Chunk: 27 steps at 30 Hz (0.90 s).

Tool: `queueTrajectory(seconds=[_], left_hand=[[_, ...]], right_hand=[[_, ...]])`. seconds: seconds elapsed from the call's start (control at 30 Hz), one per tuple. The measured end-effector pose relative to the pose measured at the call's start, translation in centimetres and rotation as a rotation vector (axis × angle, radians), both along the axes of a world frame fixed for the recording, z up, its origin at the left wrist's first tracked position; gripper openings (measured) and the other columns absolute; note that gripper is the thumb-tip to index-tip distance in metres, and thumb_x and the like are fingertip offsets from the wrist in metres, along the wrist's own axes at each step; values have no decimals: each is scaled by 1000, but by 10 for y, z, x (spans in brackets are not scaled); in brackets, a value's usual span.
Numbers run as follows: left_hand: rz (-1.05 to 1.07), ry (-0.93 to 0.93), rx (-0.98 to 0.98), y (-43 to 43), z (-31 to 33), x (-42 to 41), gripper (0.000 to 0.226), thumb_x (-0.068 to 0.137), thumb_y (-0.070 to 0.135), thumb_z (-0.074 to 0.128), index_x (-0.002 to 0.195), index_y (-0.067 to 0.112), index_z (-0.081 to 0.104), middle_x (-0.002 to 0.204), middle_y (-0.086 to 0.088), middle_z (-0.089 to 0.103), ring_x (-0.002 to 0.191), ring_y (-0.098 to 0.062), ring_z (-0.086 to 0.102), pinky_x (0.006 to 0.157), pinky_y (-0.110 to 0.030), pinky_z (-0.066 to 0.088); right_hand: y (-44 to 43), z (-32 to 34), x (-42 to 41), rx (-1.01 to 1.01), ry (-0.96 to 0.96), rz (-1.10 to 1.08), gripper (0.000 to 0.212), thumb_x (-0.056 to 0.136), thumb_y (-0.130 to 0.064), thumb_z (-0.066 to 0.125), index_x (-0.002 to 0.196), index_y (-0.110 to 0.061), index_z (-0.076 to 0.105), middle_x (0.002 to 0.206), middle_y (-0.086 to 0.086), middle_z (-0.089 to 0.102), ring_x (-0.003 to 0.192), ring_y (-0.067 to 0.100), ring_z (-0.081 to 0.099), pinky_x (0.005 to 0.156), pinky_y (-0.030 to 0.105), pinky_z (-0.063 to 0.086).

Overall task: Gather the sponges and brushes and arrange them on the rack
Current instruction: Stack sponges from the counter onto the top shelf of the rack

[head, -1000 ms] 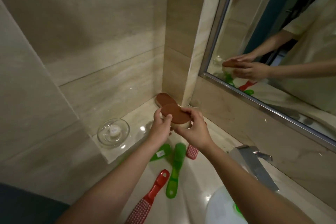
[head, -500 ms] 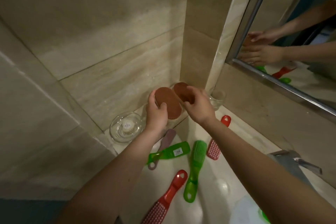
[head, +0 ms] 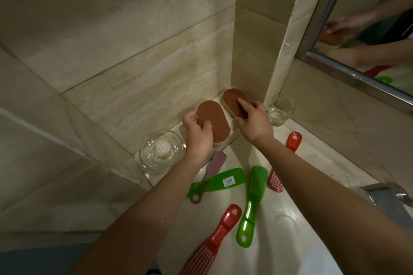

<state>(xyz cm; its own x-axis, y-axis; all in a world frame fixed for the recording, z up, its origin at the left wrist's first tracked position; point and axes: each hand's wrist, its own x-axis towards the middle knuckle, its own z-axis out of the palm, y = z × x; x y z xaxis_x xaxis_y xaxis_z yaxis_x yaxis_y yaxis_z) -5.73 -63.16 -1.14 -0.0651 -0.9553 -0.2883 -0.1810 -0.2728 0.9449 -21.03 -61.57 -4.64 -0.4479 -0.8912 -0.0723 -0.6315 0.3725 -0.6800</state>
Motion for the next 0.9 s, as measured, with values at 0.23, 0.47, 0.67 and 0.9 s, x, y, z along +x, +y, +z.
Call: queueTrajectory(seconds=[0.23, 0.47, 0.67, 0.9], left_hand=[[17, 32, -13, 17, 19, -1, 36, 101, 8, 39, 135, 8, 28, 132, -9, 54, 104, -14, 55, 84, -23, 41], [-84, 78, -23, 55, 54, -14, 31, 102, 16, 36, 131, 17, 25, 130, -8, 56, 107, -17, 55, 88, -27, 43], [-276, 182, -125, 108, 96, -30, 24, 99, 13, 41, 117, 28, 35, 128, -11, 56, 106, -24, 61, 93, -40, 51], [-717, 254, -214, 188, 146, -58, 61, 88, 11, 56, 141, 35, 38, 136, 4, 48, 119, -13, 51, 96, -27, 47]], right_hand=[[27, 24, 19, -180, -382, -166, 56, 93, -34, 54, 147, -27, 41, 142, 9, 39, 127, 20, 44, 113, 30, 31], [80, 53, 38, -340, -676, -401, 46, 75, -58, 50, 119, -68, 46, 143, -1, 45, 134, 19, 41, 108, 51, 40], [148, 112, 29, -502, -667, -468, 54, 74, -58, 56, 127, -50, 52, 133, -6, 56, 124, 18, 54, 101, 51, 47], [249, 174, 9, -687, -596, -569, 52, 78, -43, 58, 129, -34, 57, 128, -4, 62, 111, 16, 63, 94, 47, 54]])
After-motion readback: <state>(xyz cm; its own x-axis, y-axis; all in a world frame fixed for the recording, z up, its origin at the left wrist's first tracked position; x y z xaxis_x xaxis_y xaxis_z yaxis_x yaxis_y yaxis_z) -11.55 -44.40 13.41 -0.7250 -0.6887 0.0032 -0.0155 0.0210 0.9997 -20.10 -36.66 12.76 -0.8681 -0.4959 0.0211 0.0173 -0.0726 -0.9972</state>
